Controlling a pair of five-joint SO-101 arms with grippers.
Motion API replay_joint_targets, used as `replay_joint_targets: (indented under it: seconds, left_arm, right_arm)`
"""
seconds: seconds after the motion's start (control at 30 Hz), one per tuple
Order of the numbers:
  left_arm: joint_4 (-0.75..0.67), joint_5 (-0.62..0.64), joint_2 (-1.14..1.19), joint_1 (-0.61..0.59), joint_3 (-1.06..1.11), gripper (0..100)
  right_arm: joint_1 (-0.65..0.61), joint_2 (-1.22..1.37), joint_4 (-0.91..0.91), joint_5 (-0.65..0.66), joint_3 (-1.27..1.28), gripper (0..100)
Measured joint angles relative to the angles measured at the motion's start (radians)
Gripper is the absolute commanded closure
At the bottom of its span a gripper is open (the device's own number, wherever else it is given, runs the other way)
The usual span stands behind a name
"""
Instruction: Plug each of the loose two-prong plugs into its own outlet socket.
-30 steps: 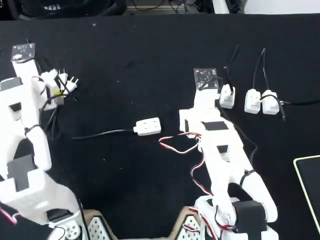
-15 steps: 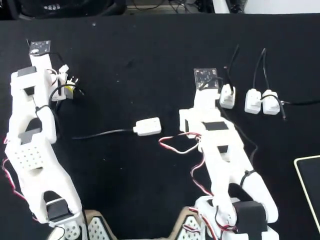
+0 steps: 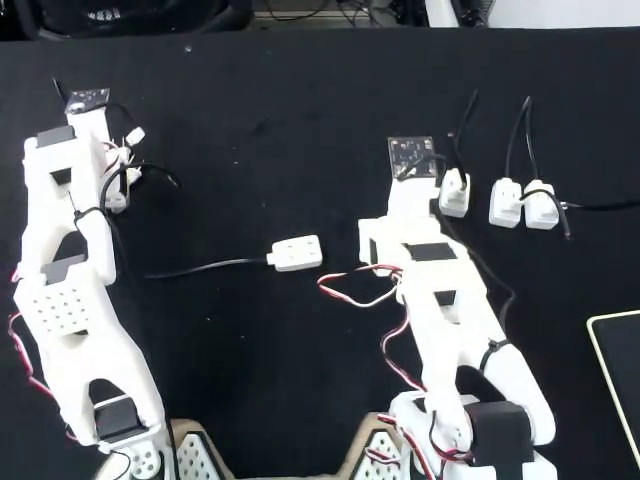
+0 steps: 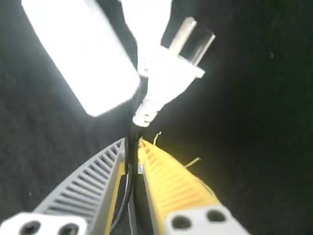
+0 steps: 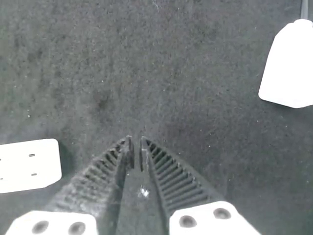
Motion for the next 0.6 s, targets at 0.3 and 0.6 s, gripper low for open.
replay_joint_targets:
  seconds: [0.3, 0.6]
  left_arm:
    - [0.201, 0.003, -0.071, -0.002, -0.051, 97]
    - [0.374, 0.005, -0.226, 0.063, -0.051, 97]
  right_arm:
    - [0.000, 0.000, 0.000, 0.000, 0.000, 98.4]
    - [0.000, 0.000, 0.000, 0.000, 0.000, 98.4]
